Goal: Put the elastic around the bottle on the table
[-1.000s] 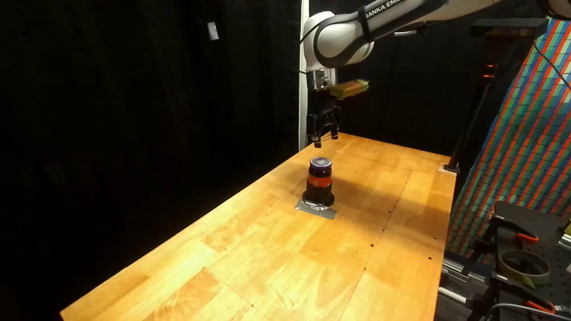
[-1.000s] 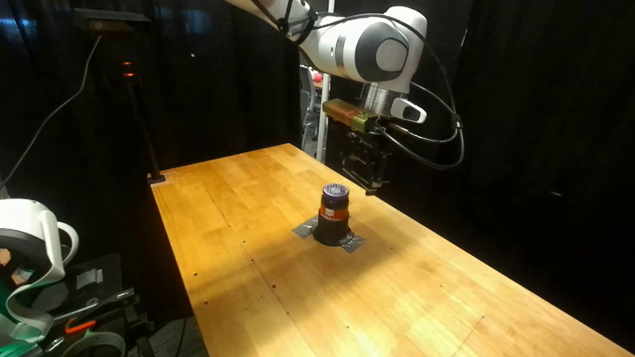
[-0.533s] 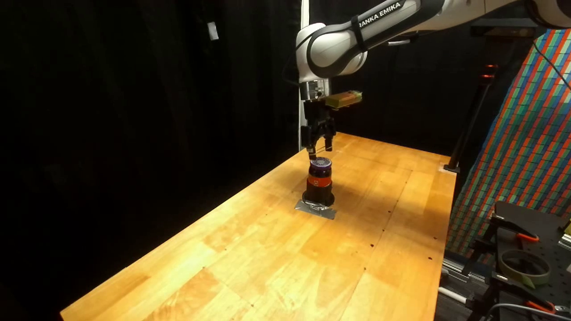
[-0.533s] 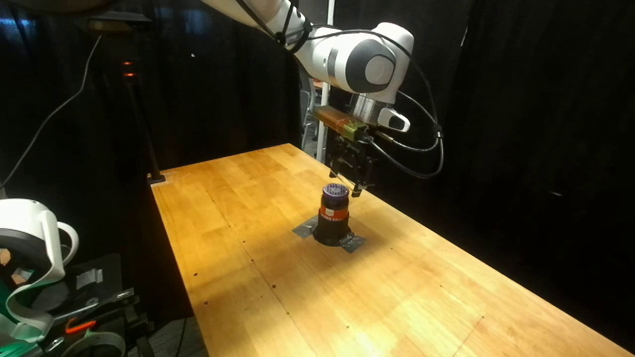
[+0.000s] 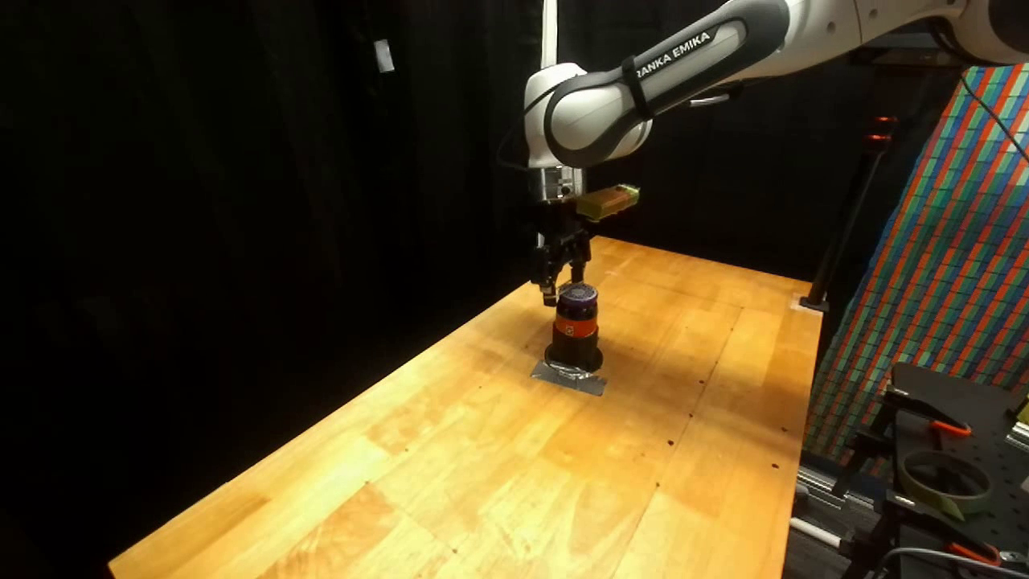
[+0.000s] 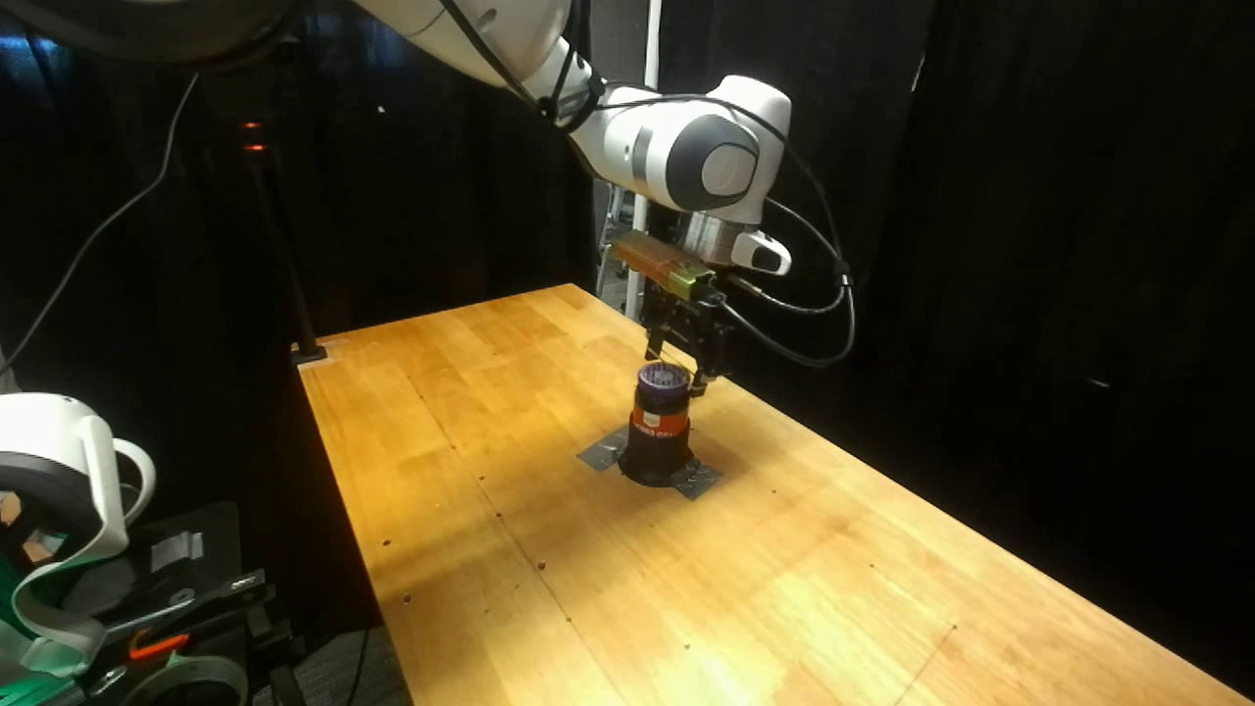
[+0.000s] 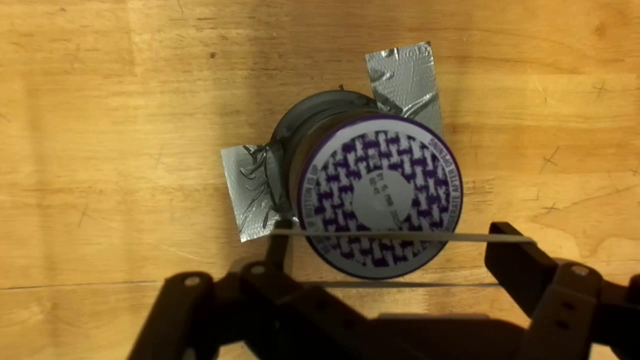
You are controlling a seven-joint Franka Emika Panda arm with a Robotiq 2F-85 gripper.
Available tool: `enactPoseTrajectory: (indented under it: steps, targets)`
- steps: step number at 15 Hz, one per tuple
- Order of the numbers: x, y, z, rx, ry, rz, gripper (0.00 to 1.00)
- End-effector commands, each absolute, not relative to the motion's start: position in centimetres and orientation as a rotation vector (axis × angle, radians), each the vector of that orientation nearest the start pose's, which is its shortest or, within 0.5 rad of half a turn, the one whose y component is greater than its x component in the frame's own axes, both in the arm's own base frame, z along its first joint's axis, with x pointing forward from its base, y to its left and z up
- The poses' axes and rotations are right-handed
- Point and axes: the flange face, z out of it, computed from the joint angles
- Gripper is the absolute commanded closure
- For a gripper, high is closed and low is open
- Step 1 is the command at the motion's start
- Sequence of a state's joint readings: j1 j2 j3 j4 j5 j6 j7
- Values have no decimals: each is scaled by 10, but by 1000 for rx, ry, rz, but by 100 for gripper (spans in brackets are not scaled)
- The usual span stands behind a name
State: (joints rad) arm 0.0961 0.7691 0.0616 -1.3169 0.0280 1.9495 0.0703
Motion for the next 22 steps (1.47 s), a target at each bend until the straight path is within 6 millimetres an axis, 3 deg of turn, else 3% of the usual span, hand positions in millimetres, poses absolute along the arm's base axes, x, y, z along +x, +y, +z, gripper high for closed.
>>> enactPoseTrajectory:
  steps: [1,6,14,22]
  targets:
    - [722,103,263,-3091,-114,213,0]
    - [699,91,261,-3106,-110,407,0]
    - [673,75,270,-3094,-102,449,0]
    - [645,60,247,-3080,-124,444,0]
